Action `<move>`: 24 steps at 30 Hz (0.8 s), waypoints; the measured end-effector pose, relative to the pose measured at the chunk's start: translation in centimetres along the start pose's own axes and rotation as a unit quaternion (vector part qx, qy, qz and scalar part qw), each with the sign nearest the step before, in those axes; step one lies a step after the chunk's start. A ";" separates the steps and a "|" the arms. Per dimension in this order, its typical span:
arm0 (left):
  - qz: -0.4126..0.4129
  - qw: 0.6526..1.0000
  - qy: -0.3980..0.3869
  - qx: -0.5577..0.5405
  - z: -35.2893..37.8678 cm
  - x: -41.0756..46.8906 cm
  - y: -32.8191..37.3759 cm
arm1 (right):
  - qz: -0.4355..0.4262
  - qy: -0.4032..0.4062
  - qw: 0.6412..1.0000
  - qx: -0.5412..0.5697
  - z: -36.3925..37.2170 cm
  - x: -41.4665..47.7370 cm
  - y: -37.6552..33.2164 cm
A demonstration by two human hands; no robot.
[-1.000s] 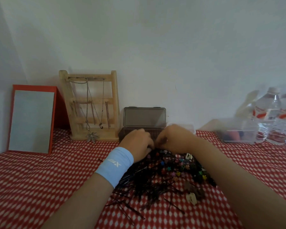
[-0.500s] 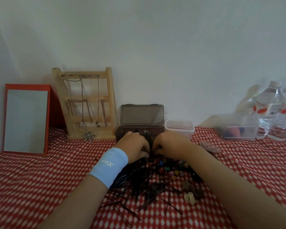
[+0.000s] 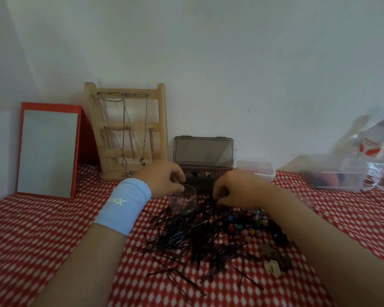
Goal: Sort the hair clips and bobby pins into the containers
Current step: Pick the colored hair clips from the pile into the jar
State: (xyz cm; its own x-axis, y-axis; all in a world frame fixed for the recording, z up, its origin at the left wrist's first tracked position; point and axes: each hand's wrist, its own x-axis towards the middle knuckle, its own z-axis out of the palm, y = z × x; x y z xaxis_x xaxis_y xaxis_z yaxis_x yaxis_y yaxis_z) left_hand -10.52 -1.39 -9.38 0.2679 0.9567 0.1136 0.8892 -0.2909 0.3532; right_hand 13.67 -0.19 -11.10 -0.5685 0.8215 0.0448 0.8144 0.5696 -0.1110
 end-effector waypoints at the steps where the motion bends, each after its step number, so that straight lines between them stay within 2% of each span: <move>1: 0.000 1.000 0.003 0.003 -0.1 0.0 -0.1 | 0.004 -0.020 1.000 -0.013 -0.1 0.2 -0.1; 4: -0.025 0.999 -0.011 0.020 -0.1 -0.1 0.0 | 0.011 -0.056 0.998 -0.018 -0.1 0.7 -0.5; 8: -0.047 0.996 -0.069 0.039 0.7 -0.3 0.5 | 0.009 -0.067 0.998 -0.004 -0.5 1.2 -0.8; 13: -0.010 0.997 -0.078 0.003 1.1 -0.2 1.2 | 0.012 -0.033 0.991 0.131 -2.9 0.6 -1.3; 16: 0.004 0.998 -0.060 0.028 0.9 -0.2 1.6 | -0.001 0.013 0.988 0.153 -3.0 1.0 -1.4; 20: 0.027 0.999 -0.015 0.032 0.7 -0.1 1.8 | -0.019 0.123 0.972 0.202 -1.9 1.8 -2.1; 22: 0.033 0.999 0.030 0.003 0.9 0.0 1.9 | -0.021 0.136 0.968 0.212 -1.3 2.1 -2.4; 24: 0.036 0.997 0.072 -0.014 1.2 0.0 2.1 | -0.020 0.141 0.975 0.170 -1.0 2.0 -2.1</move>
State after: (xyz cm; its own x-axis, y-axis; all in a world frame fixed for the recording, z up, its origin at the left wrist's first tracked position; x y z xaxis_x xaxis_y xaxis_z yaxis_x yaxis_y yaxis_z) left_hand -8.19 -1.99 -9.79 0.2732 0.9232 0.2705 0.8587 -0.3607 0.3641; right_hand 10.90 0.28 -9.75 -0.5063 0.8003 0.3213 0.6790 0.5996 -0.4237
